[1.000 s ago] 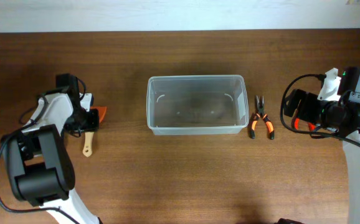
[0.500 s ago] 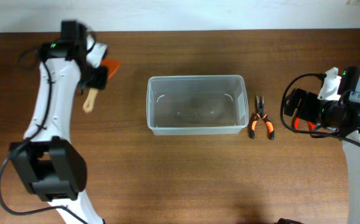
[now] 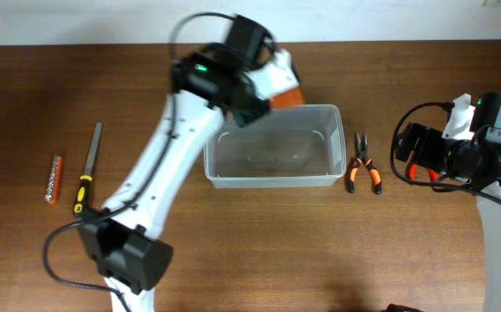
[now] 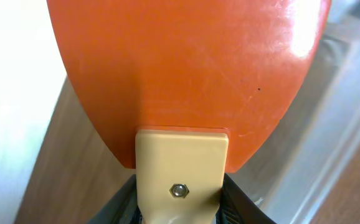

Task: Pack container
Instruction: 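Carry the scraper over the clear container and lower it inside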

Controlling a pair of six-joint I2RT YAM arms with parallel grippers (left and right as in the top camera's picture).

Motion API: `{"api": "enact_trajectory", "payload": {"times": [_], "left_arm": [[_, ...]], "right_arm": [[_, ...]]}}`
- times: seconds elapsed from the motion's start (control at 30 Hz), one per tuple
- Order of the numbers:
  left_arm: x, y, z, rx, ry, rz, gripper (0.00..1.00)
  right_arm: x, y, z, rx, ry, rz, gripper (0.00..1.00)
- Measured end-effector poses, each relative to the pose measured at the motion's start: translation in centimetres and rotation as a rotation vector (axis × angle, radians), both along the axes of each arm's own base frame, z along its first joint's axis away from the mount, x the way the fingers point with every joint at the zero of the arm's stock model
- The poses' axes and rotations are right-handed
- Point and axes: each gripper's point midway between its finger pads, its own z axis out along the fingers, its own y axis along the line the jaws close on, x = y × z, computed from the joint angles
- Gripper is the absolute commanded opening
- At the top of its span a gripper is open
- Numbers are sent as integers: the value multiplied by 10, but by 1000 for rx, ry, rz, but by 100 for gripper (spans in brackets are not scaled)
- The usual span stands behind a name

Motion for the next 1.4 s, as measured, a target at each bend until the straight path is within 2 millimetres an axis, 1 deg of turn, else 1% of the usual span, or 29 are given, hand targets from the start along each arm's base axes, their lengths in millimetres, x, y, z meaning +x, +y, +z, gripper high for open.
{"api": "enact_trajectory", "payload": {"times": [0.07, 0.17, 0.33, 0.4, 0.5, 0.8, 1.0, 1.07, 1.23, 1.4], "left_arm": [[-3, -12, -14, 27, 17, -48, 2], [-3, -22, -45, 76, 64, -99, 2], [0, -26, -98, 143, 151, -131, 2], [1, -25, -116, 162, 181, -137, 2], [0, -27, -130, 174, 209, -144, 2], [-11, -43, -141, 144, 250, -187, 2], [-19, -53, -163, 148, 294, -213, 2], [-16, -56, -166, 142, 284, -216, 2], [-4, -64, -163, 118, 227, -234, 2], [2, -68, -161, 106, 198, -241, 2]], "right_arm": [[0, 0, 0, 0, 0, 0, 99], [0, 0, 0, 0, 0, -1, 99], [0, 0, 0, 1, 0, -1, 99], [0, 0, 0, 1, 0, -1, 99], [0, 0, 0, 1, 0, -1, 99], [0, 0, 0, 1, 0, -1, 99], [0, 0, 0, 1, 2, 0, 99], [-1, 0, -1, 2, 6, 0, 99], [-2, 1, -1, 3, 9, -1, 99], [-4, 1, -2, 5, 17, -1, 99]]}}
